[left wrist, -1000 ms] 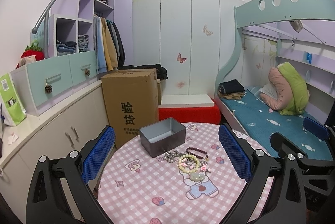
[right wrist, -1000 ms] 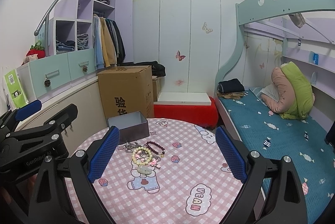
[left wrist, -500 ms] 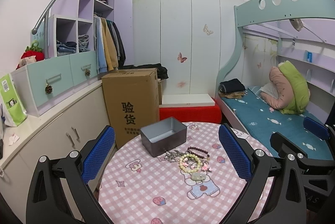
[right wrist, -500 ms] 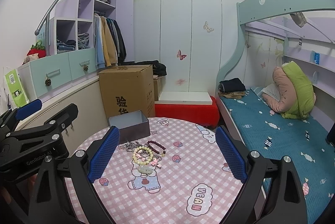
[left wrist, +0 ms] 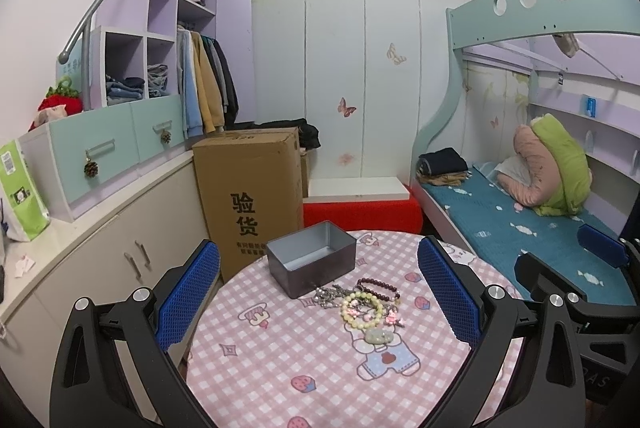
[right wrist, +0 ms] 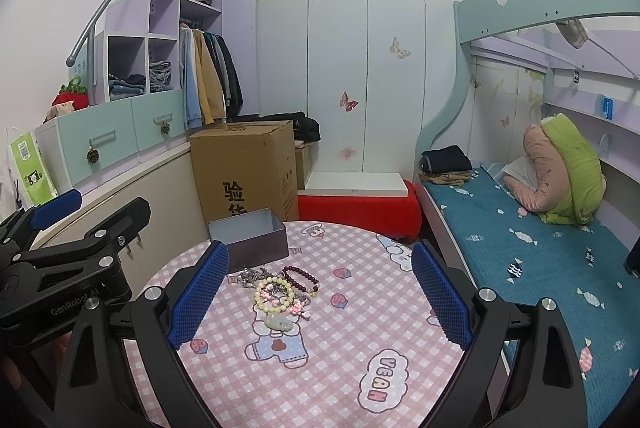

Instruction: Organize jewelry

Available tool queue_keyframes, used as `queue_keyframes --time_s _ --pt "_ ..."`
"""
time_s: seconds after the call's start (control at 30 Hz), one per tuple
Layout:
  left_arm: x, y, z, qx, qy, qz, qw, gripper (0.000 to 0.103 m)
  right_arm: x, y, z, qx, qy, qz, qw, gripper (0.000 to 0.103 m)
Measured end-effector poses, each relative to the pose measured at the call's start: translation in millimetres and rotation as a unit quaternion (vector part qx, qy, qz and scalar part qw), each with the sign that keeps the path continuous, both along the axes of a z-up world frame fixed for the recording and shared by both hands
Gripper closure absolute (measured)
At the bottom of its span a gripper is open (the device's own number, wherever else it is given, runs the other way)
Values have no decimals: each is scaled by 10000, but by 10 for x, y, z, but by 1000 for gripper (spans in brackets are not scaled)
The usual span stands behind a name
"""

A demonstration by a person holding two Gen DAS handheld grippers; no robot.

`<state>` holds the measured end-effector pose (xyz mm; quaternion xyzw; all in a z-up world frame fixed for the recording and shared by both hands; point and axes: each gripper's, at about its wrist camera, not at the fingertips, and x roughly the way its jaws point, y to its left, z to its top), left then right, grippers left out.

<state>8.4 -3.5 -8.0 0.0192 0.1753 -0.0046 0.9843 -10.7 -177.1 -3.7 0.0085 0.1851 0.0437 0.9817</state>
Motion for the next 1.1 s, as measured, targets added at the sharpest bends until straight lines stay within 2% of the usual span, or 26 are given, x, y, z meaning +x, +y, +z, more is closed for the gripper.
queue_keyframes --time_s 0.23,0.4,0.5,0.6,0.7,0.9,1.1 --pt "178 58 -127 -28 349 -58 9994 7 123 12 -114 -3 204 2 9998 12" --pt "421 175 -380 -21 818 85 9966 7 295 -53 -309 42 521 -37 9986 12" --pt "562 266 -603 -150 1171 -107 9930 7 405 -96 -488 80 782 -52 9969 12" --pt "675 312 -840 -378 1551 -242 9869 7 530 -122 -688 74 1089 -54 9940 12" --pt "755 249 -1079 -325 1862 -314 9815 7 662 -149 -885 60 1402 -58 9901 12" --pt "1007 24 -1495 -439 2557 -488 9645 7 930 -241 -1221 84 1910 -57 9815 12" --pt "1287 -346 -1765 -373 3033 -720 9494 7 1160 -427 -1427 159 2164 -145 9761 12"
